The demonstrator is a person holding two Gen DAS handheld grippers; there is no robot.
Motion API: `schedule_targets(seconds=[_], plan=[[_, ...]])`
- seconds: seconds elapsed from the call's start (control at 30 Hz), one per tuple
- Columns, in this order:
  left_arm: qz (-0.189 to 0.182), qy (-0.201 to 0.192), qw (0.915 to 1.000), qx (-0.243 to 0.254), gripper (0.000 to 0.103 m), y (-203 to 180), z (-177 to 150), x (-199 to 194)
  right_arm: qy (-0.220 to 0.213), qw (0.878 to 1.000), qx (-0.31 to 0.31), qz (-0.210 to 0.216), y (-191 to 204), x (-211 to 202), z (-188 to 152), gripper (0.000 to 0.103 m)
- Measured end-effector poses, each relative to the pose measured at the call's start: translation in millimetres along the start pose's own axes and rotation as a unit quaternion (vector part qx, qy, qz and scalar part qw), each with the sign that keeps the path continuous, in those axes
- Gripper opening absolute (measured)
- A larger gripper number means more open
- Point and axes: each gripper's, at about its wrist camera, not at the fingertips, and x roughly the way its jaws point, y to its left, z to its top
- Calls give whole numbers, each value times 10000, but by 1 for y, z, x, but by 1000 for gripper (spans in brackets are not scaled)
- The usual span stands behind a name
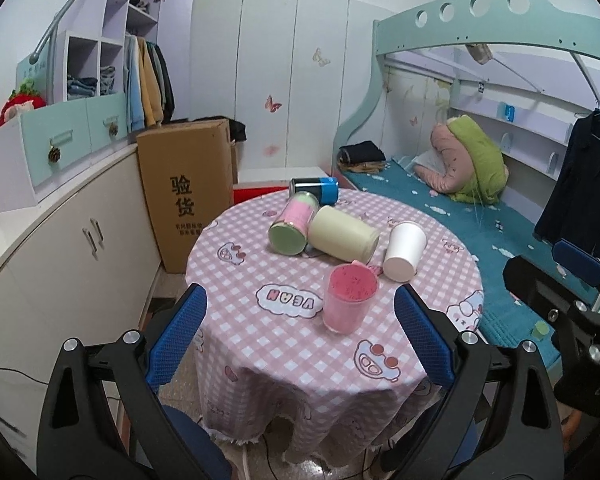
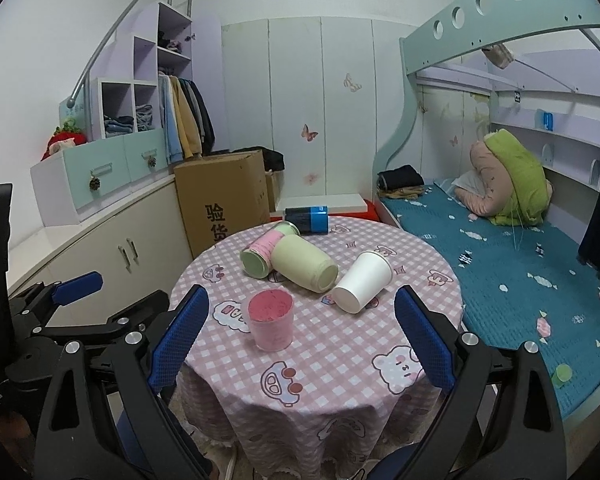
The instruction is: Flip cup upright
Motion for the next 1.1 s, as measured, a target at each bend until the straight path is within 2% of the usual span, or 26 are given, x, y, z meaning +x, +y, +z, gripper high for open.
schedule_targets(seconds=[0.27,1.1], plan=[[23,-219,9998,-33,96,-2,4,-5,-145,9999,2,-14,-1,-6,0,91],[96,-316,9994,52,96,-9,9,4,-161,9998,138,27,-11,2,2,91]])
